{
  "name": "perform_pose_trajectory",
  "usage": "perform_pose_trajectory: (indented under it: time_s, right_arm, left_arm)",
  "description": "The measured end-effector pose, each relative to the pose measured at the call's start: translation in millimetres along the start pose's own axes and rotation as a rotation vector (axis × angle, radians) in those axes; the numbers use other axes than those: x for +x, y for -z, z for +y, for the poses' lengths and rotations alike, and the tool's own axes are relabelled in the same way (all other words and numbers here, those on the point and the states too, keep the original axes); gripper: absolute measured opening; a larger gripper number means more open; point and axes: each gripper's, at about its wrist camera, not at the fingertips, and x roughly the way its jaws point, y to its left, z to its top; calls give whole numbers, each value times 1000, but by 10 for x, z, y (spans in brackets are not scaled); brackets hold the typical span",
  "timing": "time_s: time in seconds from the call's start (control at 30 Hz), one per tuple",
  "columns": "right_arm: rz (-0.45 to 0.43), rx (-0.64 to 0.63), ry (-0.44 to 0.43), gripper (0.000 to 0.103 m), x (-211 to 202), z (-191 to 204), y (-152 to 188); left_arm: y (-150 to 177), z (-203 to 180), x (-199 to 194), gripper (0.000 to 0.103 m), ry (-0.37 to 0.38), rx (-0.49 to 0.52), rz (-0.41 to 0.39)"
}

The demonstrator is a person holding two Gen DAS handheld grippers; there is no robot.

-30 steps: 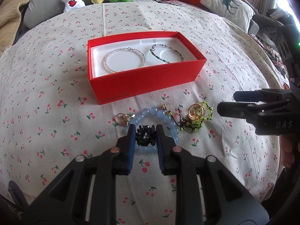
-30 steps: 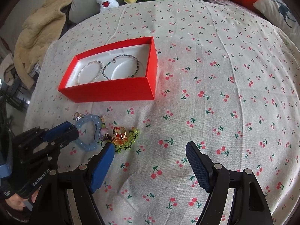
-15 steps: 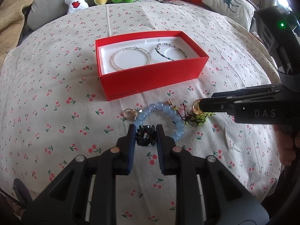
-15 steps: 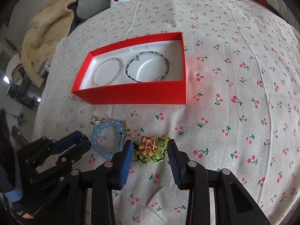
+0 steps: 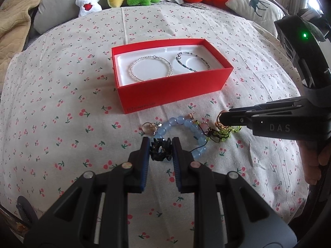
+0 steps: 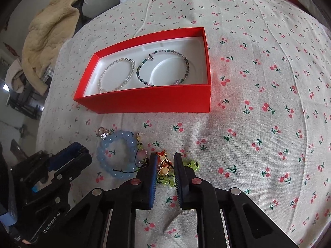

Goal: Organize jewelry
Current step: 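Grasp a gold ring with the right tool while the left tool holds the clip, then carry the clip and ring into the red box and open both tools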

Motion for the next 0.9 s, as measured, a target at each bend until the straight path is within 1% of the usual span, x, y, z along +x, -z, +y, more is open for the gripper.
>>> perform_pose_trajectory:
  time_s: [0.23, 0.47, 0.73, 0.9]
  right_arm:
    - [-36, -16, -20, 15, -172, 47, 15]
    - [-84, 2, -52, 15, -352, 37, -58]
    - [-181, 32, -70, 15, -526, -13, -314]
    - [-221, 45, -71, 15, -490, -35, -467]
  left_arm:
    - [-41, 21, -90, 23, 10, -15, -20]
    - [-163, 84, -178, 23, 20, -50, -50]
    - [-433, 116, -203, 23, 31, -77, -113]
    - [-594, 109, -102, 23, 35, -77, -141]
